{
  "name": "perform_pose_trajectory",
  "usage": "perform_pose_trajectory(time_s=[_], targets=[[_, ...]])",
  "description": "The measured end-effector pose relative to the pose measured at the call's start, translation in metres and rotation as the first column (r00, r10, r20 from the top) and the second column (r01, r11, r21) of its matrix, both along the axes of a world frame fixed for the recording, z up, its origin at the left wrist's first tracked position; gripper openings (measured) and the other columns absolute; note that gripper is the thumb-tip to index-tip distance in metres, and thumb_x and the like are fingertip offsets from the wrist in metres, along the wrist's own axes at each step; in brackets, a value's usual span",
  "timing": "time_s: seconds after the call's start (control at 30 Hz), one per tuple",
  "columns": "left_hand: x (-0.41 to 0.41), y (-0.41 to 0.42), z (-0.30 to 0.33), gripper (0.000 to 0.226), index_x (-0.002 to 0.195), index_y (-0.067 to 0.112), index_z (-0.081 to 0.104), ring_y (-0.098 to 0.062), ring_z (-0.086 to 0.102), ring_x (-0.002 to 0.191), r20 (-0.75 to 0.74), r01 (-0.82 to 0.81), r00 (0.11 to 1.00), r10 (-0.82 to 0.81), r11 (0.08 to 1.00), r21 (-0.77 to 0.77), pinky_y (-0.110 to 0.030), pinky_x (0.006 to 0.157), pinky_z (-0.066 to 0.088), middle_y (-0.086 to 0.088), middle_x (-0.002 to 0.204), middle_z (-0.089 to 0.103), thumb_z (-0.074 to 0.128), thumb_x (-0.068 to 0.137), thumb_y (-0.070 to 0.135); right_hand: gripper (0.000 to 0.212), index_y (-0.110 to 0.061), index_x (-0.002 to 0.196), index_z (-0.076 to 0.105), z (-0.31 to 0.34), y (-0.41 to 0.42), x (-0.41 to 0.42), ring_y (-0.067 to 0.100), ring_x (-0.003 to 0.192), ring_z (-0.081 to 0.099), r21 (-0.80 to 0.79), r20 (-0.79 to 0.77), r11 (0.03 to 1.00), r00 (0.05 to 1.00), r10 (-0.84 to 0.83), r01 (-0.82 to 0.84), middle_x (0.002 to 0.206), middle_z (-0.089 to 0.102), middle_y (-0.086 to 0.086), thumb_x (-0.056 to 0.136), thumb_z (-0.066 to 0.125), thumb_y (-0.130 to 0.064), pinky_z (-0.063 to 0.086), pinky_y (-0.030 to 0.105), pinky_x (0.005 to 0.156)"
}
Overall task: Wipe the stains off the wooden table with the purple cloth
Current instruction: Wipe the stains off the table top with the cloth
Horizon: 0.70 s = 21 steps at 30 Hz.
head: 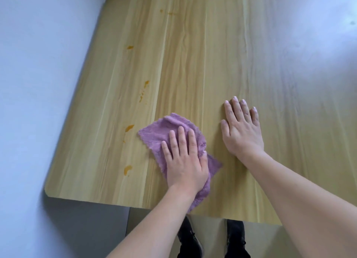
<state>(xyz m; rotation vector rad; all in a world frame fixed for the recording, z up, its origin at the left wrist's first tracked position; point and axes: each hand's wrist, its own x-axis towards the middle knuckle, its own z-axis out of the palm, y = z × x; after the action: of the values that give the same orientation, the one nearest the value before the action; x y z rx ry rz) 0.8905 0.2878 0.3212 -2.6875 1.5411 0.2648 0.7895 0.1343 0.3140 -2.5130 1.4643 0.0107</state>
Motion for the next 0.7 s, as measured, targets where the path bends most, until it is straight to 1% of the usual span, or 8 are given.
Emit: perform_pose_trajectory(time_s=[0.13,0.2,0.27,0.33,0.4,0.5,0.6,0.7], targets=[[0.011,-0.028,-0.001,0.068,0.157,0.02,0.011,-0.029,-0.002,0.151,-0.048,0.385,0.922,-0.384,0.923,0.008,-0.056,0.119,0.006,-0.006,0.164,0.001,0.022,0.096,0.048,0.061,-0.024,0.155,0.013,0.002,0.0,0.0,0.015,0.15,-0.003,-0.011,0.022,1.0,1.0,-0.013,0.014,0.163,0.005,-0.004,0.096,0.015,-0.04,-0.005,0.04,0.121],[0.046,-0.03,0.0,0.067,0.156,0.027,0.011,-0.023,-0.001,0.151,-0.05,0.47,0.882,-0.469,0.883,0.006,-0.05,0.12,0.005,0.0,0.164,0.002,0.022,0.094,0.049,0.059,-0.024,0.155,0.014,0.003,0.001,0.0,0.015,0.15,-0.002,-0.012,0.024,1.0,1.0,-0.011,0.012,0.163,0.006,-0.004,0.098,0.02,-0.038,-0.004,0.04,0.121],[0.089,-0.029,0.0,0.067,0.155,0.03,0.007,-0.019,-0.002,0.151,-0.022,0.367,0.93,-0.367,0.93,0.005,-0.044,0.121,-0.001,0.004,0.164,-0.002,0.018,0.093,0.05,0.058,-0.025,0.155,0.014,0.004,0.003,0.0,0.014,0.15,-0.003,-0.011,0.024,1.0,1.0,-0.017,0.017,0.163,0.004,-0.005,0.099,0.022,-0.037,-0.006,0.039,0.12],[0.125,-0.029,0.0,0.065,0.156,0.029,0.003,-0.018,-0.005,0.151,0.004,0.177,0.984,-0.177,0.984,-0.002,-0.041,0.121,-0.005,0.004,0.164,-0.004,0.019,0.096,0.05,0.058,-0.026,0.155,0.012,0.004,0.003,0.0,0.012,0.149,-0.005,-0.013,0.02,1.0,1.0,-0.022,0.023,0.163,0.003,-0.006,0.099,0.02,-0.037,-0.008,0.037,0.12],[0.143,-0.031,-0.001,0.064,0.156,0.026,0.001,-0.019,-0.007,0.151,0.004,0.056,0.998,-0.056,0.998,0.001,-0.043,0.121,-0.005,0.002,0.165,-0.004,0.021,0.099,0.048,0.058,-0.026,0.155,0.01,0.004,0.002,0.002,0.012,0.149,-0.006,-0.015,0.015,1.0,1.0,-0.025,0.025,0.163,0.001,-0.007,0.099,0.018,-0.038,-0.009,0.037,0.12],[0.132,-0.04,-0.002,0.066,0.156,0.022,-0.002,-0.023,-0.009,0.15,0.017,-0.034,0.999,0.034,0.999,-0.011,-0.047,0.12,-0.006,-0.002,0.165,-0.006,0.016,0.098,0.049,0.058,-0.026,0.155,0.009,0.004,0.003,0.001,0.012,0.149,-0.007,-0.021,0.006,0.999,1.0,-0.03,0.03,0.163,0.001,-0.006,0.099,0.017,-0.038,-0.008,0.038,0.12],[0.105,-0.054,-0.001,0.067,0.156,0.021,-0.003,-0.027,-0.011,0.15,0.026,0.013,1.0,-0.013,1.0,0.0,-0.051,0.119,-0.008,-0.003,0.164,-0.008,0.013,0.097,0.05,0.059,-0.027,0.155,0.01,0.004,0.005,0.0,0.012,0.149,-0.006,-0.022,0.008,0.999,0.999,-0.034,0.034,0.163,0.002,-0.006,0.098,0.013,-0.038,-0.007,0.038,0.12],[0.079,-0.083,0.0,0.068,0.156,0.024,-0.002,-0.027,-0.011,0.15,0.011,0.25,0.968,-0.25,0.968,-0.001,-0.053,0.119,-0.009,-0.001,0.164,-0.009,0.016,0.096,0.051,0.061,-0.027,0.155,0.014,0.004,0.003,0.001,0.013,0.15,-0.002,-0.028,0.016,0.999,0.999,-0.043,0.044,0.163,0.005,-0.006,0.096,0.014,-0.04,-0.005,0.038,0.12]])
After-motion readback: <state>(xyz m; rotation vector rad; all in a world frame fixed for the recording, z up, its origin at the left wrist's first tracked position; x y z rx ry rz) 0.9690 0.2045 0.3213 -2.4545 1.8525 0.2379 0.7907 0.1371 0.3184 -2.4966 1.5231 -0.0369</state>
